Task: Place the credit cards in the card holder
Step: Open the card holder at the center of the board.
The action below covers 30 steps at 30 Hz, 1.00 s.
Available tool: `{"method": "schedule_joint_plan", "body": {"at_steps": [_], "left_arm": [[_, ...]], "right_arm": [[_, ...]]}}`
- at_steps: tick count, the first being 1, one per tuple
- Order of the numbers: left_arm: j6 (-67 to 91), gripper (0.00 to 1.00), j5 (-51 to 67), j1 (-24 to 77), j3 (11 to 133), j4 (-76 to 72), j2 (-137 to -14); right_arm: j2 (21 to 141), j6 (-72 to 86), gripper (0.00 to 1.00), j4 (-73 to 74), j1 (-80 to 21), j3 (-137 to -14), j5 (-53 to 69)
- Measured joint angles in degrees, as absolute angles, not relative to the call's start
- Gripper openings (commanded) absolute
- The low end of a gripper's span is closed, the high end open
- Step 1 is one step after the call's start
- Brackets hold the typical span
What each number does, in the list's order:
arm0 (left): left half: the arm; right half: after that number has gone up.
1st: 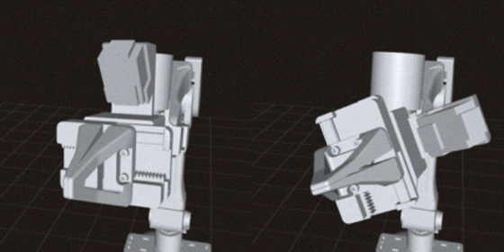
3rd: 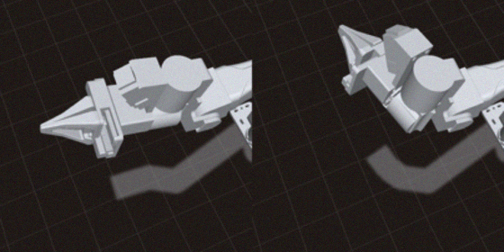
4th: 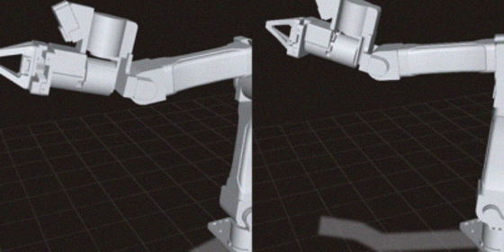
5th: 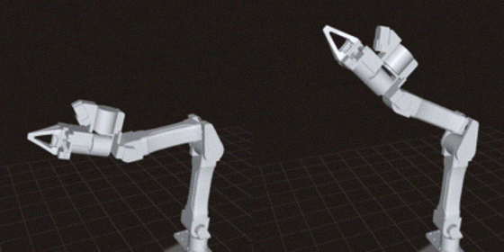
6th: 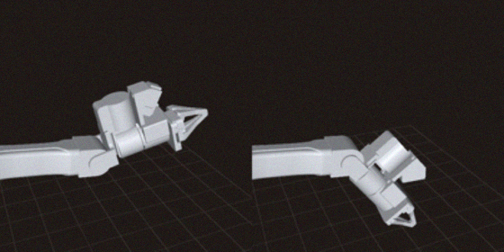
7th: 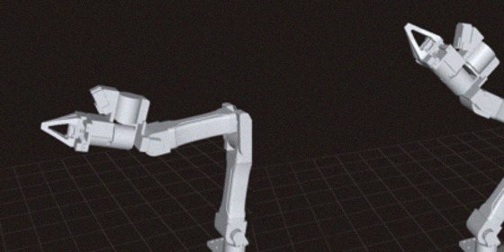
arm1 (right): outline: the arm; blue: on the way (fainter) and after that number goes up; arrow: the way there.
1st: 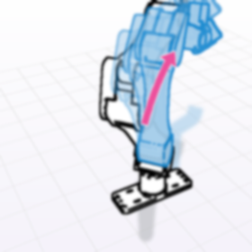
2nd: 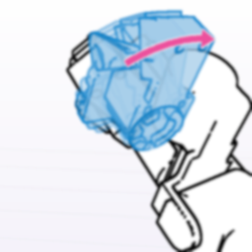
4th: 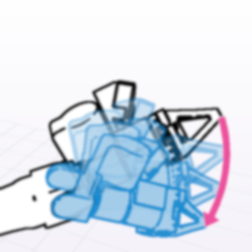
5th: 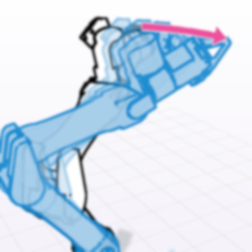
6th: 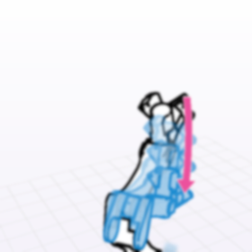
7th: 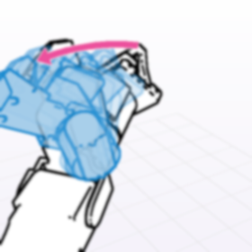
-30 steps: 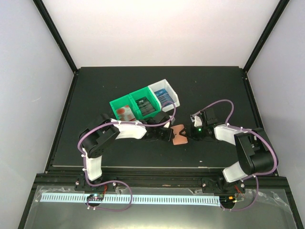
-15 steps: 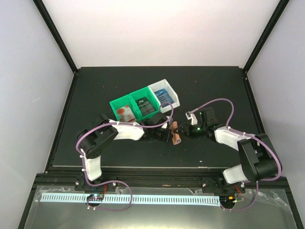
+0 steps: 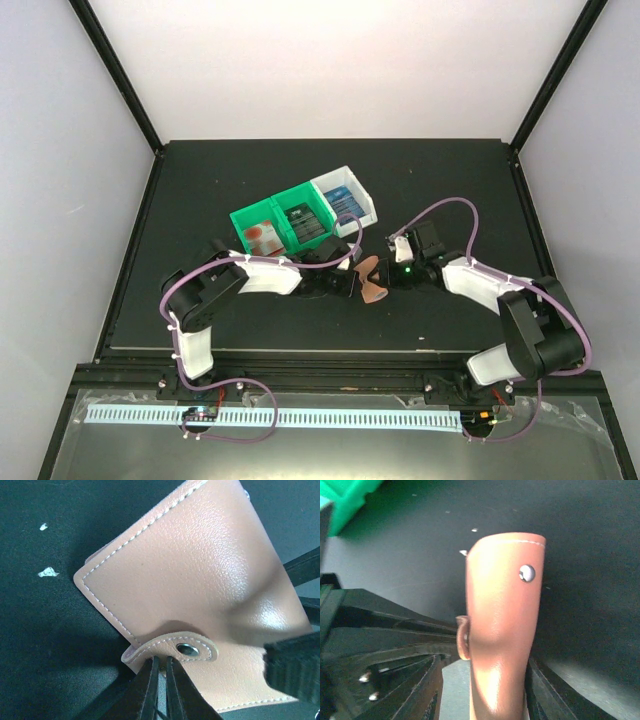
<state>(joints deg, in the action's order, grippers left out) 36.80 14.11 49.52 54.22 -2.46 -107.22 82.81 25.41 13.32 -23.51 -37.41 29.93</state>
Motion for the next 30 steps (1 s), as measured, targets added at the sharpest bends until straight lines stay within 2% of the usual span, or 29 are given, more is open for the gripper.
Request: {"method": "schedule_joint_plan", "body": {"at_steps": [5, 12, 15, 19, 21, 27, 30], "left_arm": [[36.8, 0.07, 14.2, 49.5, 54.2, -2.6, -107.2], [36.9, 0.11, 14.6, 49.3, 53.9, -3.0, -107.2], [37.3, 0.23, 14.9, 49.2, 53.3, -3.7, -106.7], [38.6, 0.48, 14.5, 48.8, 51.3, -2.8, -104.2], [39.2, 0.58, 14.2, 48.5, 50.9, -1.4, -102.5], [42.5, 0.72, 10.7, 47.9, 50.9, 2.2, -94.8], [43.6, 0.74, 9.0, 47.8, 52.1, 4.4, -93.1]], "right_arm": [[83.0, 25.3, 0.41, 17.5, -24.6, -37.8, 23.6], [83.7, 25.1, 0.13, 18.7, -24.8, -37.8, 22.2], [83.2, 25.2, 0.06, 18.3, -24.8, -37.8, 22.7], [81.6, 25.7, 0.01, 18.1, -25.6, -37.8, 22.5], [80.8, 25.8, 0.01, 17.9, -26.4, -37.8, 22.1], [78.3, 26.3, 0.01, 17.5, -29.0, -37.8, 19.1], [76.0, 26.8, 0.01, 17.0, -29.6, -37.8, 18.1]]}}
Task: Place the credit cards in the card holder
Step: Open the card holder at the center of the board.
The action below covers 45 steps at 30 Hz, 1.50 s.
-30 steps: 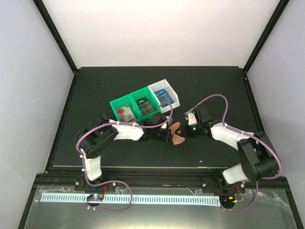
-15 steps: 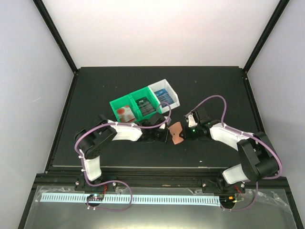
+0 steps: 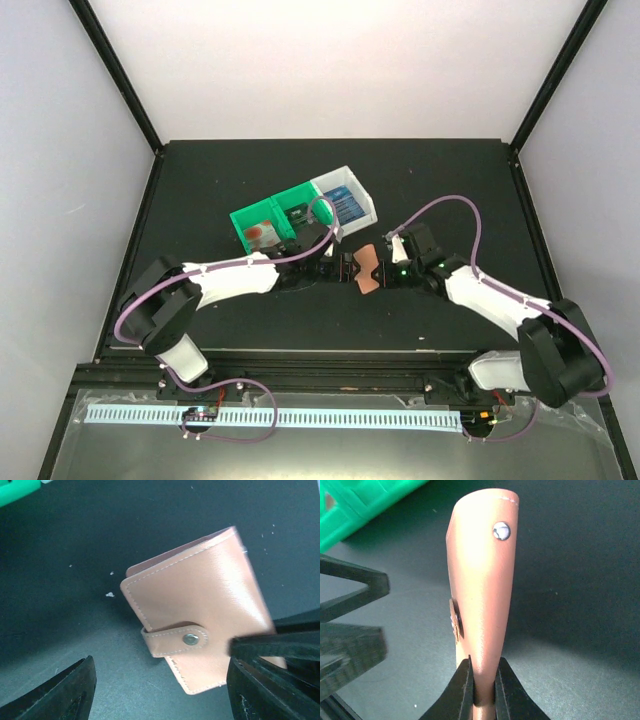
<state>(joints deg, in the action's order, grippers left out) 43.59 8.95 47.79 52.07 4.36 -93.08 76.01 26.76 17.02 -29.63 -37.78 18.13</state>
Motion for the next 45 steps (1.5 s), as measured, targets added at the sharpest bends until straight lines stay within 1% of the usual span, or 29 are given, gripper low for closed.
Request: {"method": "schedule_joint_plan", "body": {"at_steps": [8, 16, 20, 24, 30, 33, 36, 39, 41, 45], "left_arm": [[45.4, 0.77, 7.2, 47.7, 54.3, 8.9, -93.2], [46.5, 0.79, 6.9, 47.7, 54.3, 9.7, -93.2], [46.7, 0.84, 6.1, 47.7, 53.3, 7.9, -90.9], [46.5, 0.85, 5.5, 47.7, 53.3, 6.6, -89.4], [45.8, 0.85, 4.4, 48.4, 56.6, 8.5, -92.5], [45.6, 0.8, 3.5, 48.9, 57.9, 9.7, -94.1], [45.6, 0.68, 2.0, 48.9, 58.0, 11.7, -95.1], [45.7, 0.58, 0.8, 49.0, 58.0, 13.1, -95.5], [45.8, 0.54, -0.3, 49.3, 58.0, 13.6, -95.5], [45.9, 0.53, -3.9, 49.5, 58.0, 17.6, -95.5]], "right_arm": [[69.8, 28.2, 0.01, 14.0, -30.1, -37.8, 18.8], [70.4, 28.4, 0.01, 13.3, -30.2, -37.9, 19.6], [70.8, 28.3, 0.01, 13.3, -30.4, -38.0, 19.6], [72.6, 27.9, 0.01, 13.7, -30.9, -38.8, 19.3], [74.0, 27.4, 0.01, 13.8, -31.6, -39.7, 18.9], [74.0, 27.4, 0.01, 14.0, -31.7, -39.8, 18.9], [74.0, 27.3, 0.01, 14.8, -31.8, -39.9, 18.3], [74.0, 27.3, 0.01, 15.7, -31.8, -40.3, 17.8], [74.0, 27.3, 0.01, 16.3, -31.9, -40.4, 17.6], [73.9, 27.4, 0.01, 17.1, -31.9, -40.6, 16.5]]}}
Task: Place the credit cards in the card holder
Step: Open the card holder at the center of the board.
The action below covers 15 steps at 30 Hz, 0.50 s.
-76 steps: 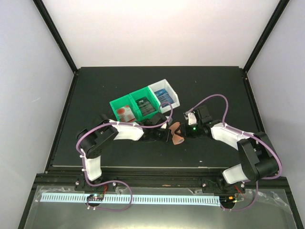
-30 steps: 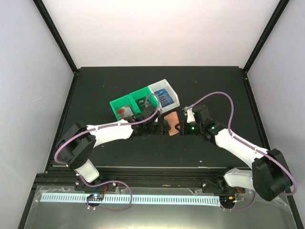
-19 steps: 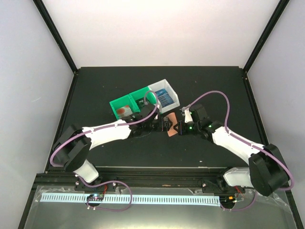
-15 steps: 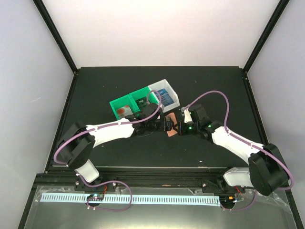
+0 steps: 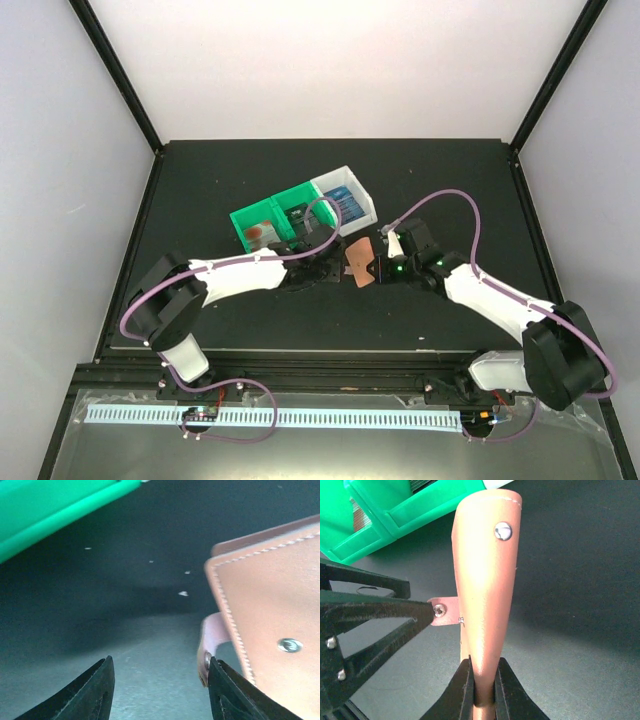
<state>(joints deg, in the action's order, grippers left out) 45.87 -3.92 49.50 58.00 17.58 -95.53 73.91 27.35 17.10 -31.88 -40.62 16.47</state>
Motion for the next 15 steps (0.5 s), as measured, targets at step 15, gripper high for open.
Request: {"method": "schedule_joint_plan", "body": {"at_steps": [15], "left_arm": [[46.6, 0.55, 2.2, 47.0, 52.6, 12.2, -90.8]], "right_arm": [[73.9, 27.4, 0.01, 18.7, -31.9, -42.1, 16.8]]}}
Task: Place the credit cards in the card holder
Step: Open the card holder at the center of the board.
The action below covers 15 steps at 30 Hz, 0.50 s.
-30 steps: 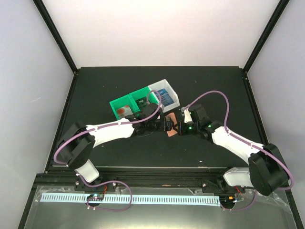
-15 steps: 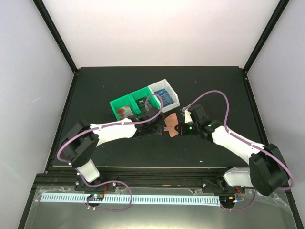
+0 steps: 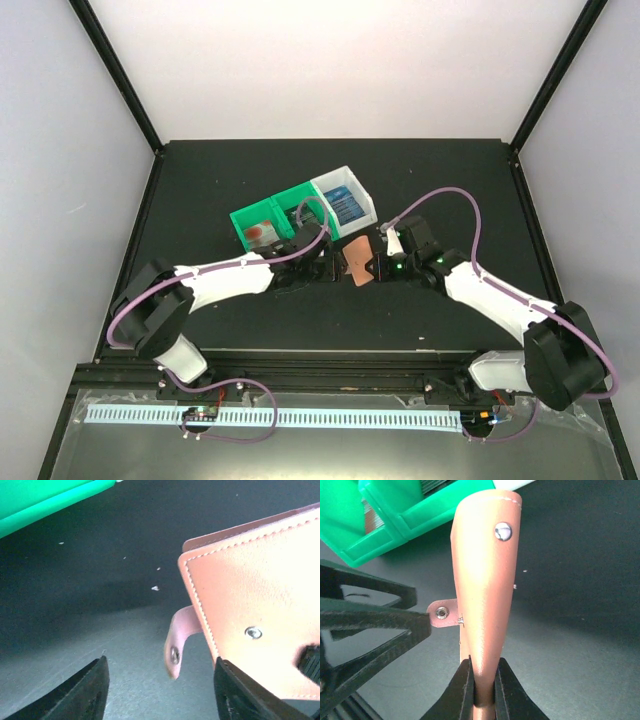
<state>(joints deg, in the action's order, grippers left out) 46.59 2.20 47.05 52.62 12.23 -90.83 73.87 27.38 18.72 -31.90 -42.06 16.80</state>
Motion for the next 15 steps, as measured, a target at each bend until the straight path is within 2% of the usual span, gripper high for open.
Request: {"method": "schedule_joint_plan", "body": {"at_steps": [11, 15], "left_arm": [[48.8, 0.25, 9.4, 45.3, 49.1, 5.2, -90.8], [48.9, 0.09, 10.5, 45.2, 48.6, 3.9, -90.8]], "right_arm": [[72.9, 27.4, 0.01, 18.9, -31.9, -42.5, 21.2], [72.9, 27.6, 0.01, 18.9, -31.9, -42.5, 22.8]]}}
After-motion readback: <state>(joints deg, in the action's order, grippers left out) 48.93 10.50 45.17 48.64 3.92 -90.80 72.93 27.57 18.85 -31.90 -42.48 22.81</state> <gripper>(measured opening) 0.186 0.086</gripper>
